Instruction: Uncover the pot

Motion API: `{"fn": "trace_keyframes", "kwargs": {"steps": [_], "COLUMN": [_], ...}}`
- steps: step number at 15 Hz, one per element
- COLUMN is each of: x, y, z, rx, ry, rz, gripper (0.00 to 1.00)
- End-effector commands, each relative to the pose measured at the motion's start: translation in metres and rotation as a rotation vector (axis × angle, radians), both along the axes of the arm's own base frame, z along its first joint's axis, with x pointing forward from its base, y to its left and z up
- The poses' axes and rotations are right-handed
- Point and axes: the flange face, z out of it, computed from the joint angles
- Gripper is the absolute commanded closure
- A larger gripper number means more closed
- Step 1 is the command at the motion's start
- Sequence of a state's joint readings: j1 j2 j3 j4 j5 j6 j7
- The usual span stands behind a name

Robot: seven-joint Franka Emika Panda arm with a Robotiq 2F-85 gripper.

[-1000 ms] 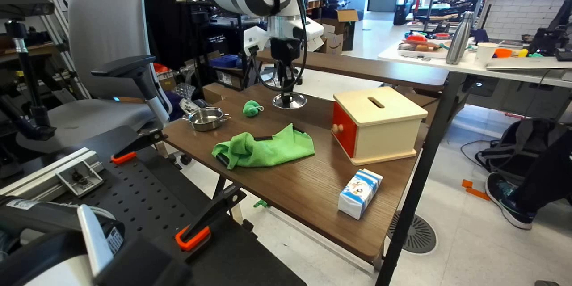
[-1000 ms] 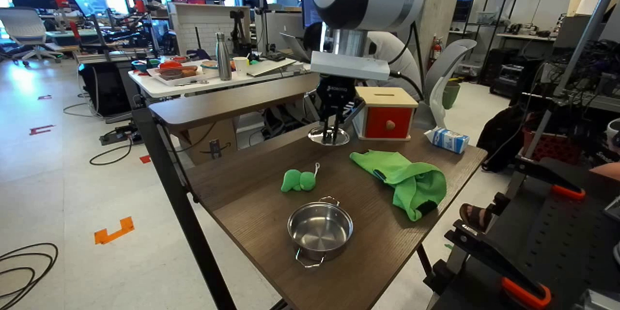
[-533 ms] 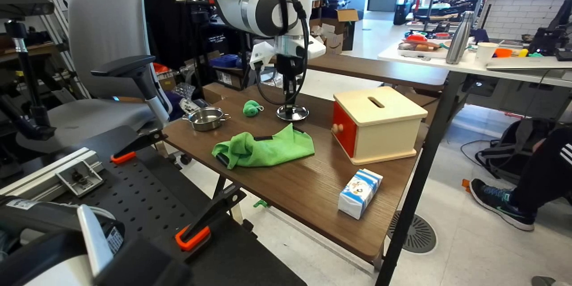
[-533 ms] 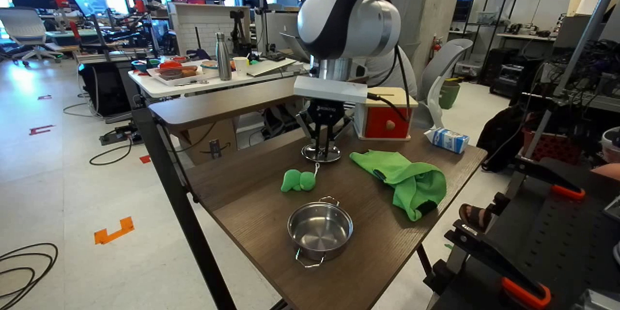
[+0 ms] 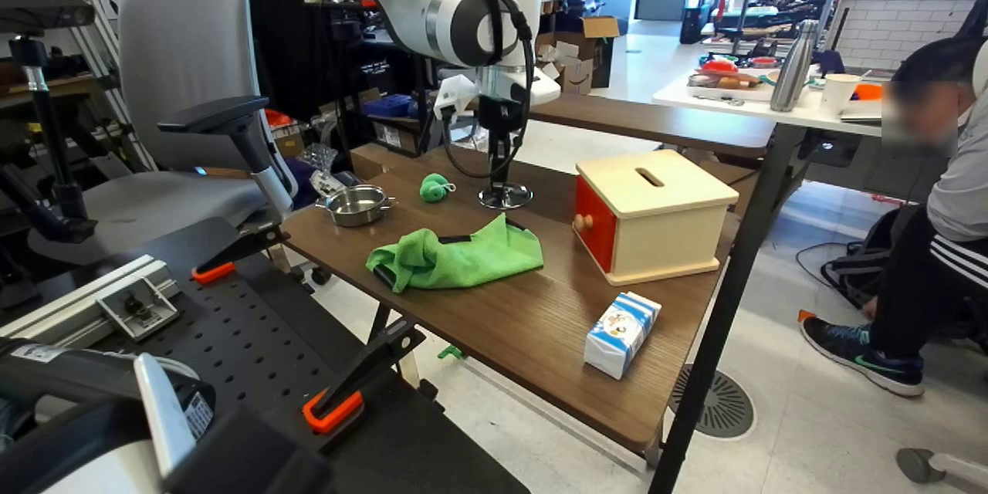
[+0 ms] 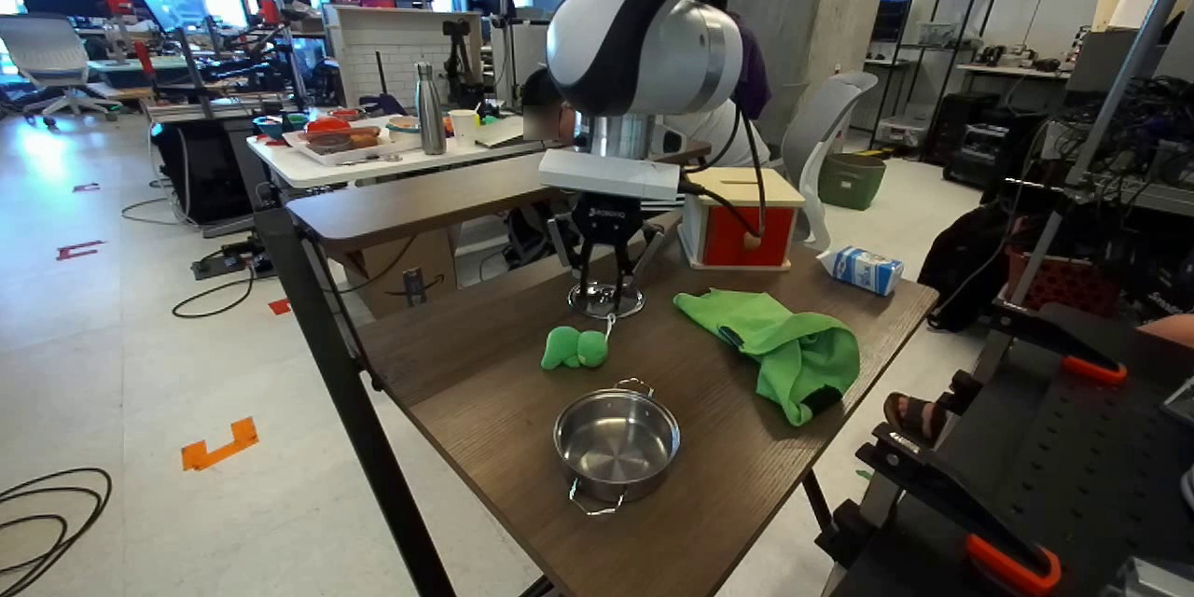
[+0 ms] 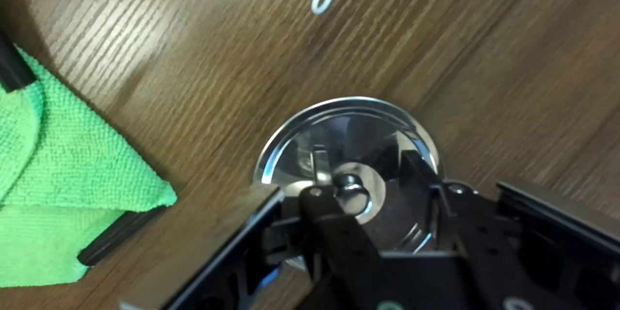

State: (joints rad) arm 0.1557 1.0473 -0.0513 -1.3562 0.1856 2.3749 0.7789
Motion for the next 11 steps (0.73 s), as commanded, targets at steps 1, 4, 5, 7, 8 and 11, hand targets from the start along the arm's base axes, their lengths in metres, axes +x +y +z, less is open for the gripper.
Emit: {"fn": "trace_keyframes", "kwargs": {"steps": [1, 4, 5, 7, 8, 11], "x": [0.005, -0.001, -0.006, -0.023, -0.031, -0.021], "y": [0.008, 0.018, 0.024, 0.040, 0.049, 0.060], "z": [0.027, 0.071, 0.087, 0.120, 0.135, 0.138], "rx": [0.022, 0.049, 0.073, 0.140, 0.164, 0.163], "ry": [-0.014, -0.069, -0.083, -0.116, -0.131, -0.123], "rz": [-0.002, 0.031, 0.057, 0.153, 0.205, 0.219], "gripper": [0.27, 0.03, 0.00, 0.00, 0.00, 0.00]}}
